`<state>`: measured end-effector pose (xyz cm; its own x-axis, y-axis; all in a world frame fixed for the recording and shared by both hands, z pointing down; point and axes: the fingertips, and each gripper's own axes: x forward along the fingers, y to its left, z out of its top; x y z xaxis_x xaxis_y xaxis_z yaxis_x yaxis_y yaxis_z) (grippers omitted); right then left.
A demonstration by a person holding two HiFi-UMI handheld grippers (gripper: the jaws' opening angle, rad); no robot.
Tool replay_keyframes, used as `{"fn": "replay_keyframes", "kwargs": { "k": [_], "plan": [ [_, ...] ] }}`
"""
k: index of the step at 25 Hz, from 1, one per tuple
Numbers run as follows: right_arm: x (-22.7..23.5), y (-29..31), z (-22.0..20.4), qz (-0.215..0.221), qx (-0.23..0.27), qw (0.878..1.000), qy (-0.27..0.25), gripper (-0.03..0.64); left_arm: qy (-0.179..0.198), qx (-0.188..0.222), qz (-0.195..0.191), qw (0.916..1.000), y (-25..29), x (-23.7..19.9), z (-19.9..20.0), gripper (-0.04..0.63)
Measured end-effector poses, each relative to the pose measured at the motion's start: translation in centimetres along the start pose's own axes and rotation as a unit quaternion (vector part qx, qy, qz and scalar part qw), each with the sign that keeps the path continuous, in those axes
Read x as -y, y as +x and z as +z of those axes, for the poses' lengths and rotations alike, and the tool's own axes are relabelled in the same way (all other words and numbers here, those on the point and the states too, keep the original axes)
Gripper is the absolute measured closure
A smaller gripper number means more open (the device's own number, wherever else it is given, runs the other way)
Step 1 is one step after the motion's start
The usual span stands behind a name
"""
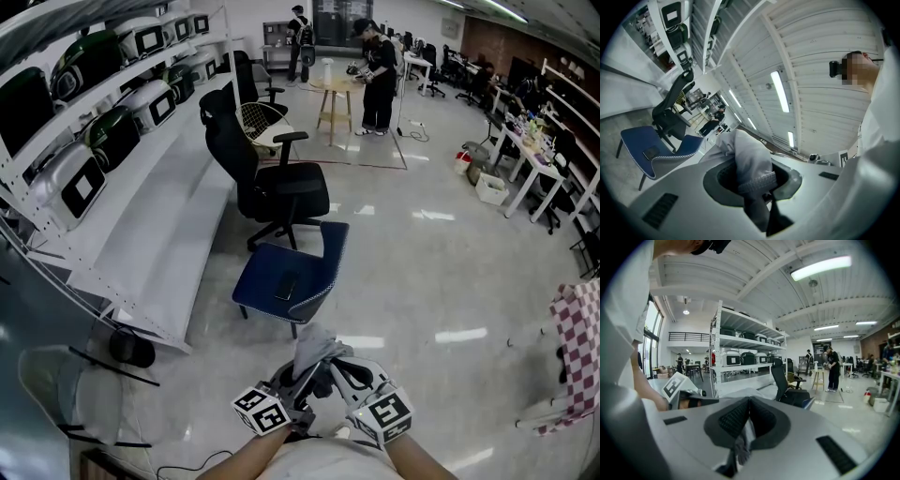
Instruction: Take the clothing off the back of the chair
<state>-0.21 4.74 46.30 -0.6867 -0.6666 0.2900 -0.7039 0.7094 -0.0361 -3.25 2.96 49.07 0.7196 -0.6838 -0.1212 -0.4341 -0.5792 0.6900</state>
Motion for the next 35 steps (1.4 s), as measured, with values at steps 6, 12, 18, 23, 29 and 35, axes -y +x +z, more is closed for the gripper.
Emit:
{"fn": "replay_keyframes", "kwargs": {
  "k": [6, 12, 18, 23, 29, 35],
  "plan": [
    [0.3, -0.2, -0.1, -0.001, -0.001, 1.000, 0.000, 0.600, 0.007, 0.002, -0.006, 1.0000, 0.2, -0.2, -0.3, 0.499],
    [0.6, -0.3, -0.1, -0.002, -0.002, 1.000, 0.002, 0.600, -0.003, -0.003, -0.002, 1.0000, 0.6, 0.2, -0.3, 0.499],
    [0.9, -0.3, -0.2, -0.002, -0.002, 1.000, 0.003, 0.600, -0.004, -0.005, 0.001, 1.0000, 0.9, 0.1, -0.3, 0.499],
    [1.2, 0.0, -0.3, -0.002, -0.003, 1.000, 0.005, 0.600, -0.005, -0.003, -0.003, 1.0000, 1.1, -0.3, -0.4, 0.499],
    [1.4, 0.3, -0.3, -0.001, -0.004, 1.000, 0.005, 0.600, -0.007, -0.004, 0.001, 1.0000, 1.3, -0.7, -0.3, 0.497],
    [1.9, 0.5, -0.1, -0.001, -0.003, 1.000, 0.005, 0.600, -0.005, -0.005, 0.000, 1.0000, 1.8, -0.7, -0.1, 0.499]
  ]
}}
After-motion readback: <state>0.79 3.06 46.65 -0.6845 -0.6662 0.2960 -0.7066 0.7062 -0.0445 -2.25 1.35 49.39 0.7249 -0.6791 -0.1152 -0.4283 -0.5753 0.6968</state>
